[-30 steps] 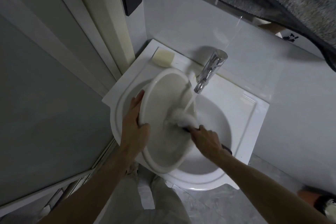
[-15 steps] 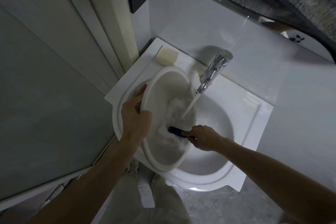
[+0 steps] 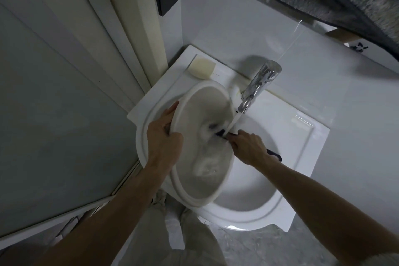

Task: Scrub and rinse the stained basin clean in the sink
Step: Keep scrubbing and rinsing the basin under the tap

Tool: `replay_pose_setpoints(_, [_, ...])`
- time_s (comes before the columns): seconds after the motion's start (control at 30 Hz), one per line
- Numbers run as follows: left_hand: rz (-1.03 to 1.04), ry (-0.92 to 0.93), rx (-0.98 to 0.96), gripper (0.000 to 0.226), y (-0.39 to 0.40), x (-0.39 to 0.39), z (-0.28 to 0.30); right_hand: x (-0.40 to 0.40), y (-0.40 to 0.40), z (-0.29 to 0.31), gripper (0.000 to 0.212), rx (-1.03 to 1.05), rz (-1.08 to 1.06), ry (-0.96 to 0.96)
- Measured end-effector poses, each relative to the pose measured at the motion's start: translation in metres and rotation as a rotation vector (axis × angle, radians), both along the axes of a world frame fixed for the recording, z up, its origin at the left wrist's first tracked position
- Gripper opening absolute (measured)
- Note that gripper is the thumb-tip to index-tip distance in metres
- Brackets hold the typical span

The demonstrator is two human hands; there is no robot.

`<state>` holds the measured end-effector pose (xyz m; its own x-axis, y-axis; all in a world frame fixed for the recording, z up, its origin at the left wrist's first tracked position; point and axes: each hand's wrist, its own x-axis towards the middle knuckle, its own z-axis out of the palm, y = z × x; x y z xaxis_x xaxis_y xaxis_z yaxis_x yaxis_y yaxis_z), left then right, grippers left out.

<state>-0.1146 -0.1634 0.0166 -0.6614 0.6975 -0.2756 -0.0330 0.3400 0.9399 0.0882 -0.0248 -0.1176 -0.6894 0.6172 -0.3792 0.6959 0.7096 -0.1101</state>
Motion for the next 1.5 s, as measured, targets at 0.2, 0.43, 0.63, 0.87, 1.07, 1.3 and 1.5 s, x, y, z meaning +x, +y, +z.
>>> replay_pose_setpoints(0.2, [-0.011,-0.009,-0.009,0.071,0.002,0.001,0.003,0.006,-0.007,-0.002,0.038,-0.131,0.127,-0.045])
replay_pose_setpoints(0.43, [-0.014,-0.017,0.014,0.071,0.000,-0.002,0.003,0.006,-0.007,-0.010,0.039,0.051,-0.006,0.011])
replay_pose_setpoints(0.63, [-0.022,-0.008,-0.010,0.073,0.004,0.000,0.006,0.030,-0.036,-0.027,0.032,-0.661,-0.485,0.163])
replay_pose_setpoints(0.87, [-0.046,-0.026,-0.058,0.072,0.012,-0.003,0.008,0.026,-0.028,-0.030,0.025,-0.704,-0.620,0.378])
replay_pose_setpoints(1.07, [-0.157,0.040,-0.132,0.058,0.022,-0.017,0.007,0.016,-0.030,-0.019,0.022,-0.905,-0.819,0.424])
replay_pose_setpoints(1.3, [-0.308,0.167,-0.155,0.070,0.014,-0.014,-0.005,0.025,-0.058,-0.014,0.027,-0.888,-0.852,0.423])
replay_pose_setpoints(1.5, [-0.200,0.101,-0.171,0.101,-0.040,0.010,-0.019,0.026,-0.087,-0.008,0.022,-0.962,-0.891,0.446])
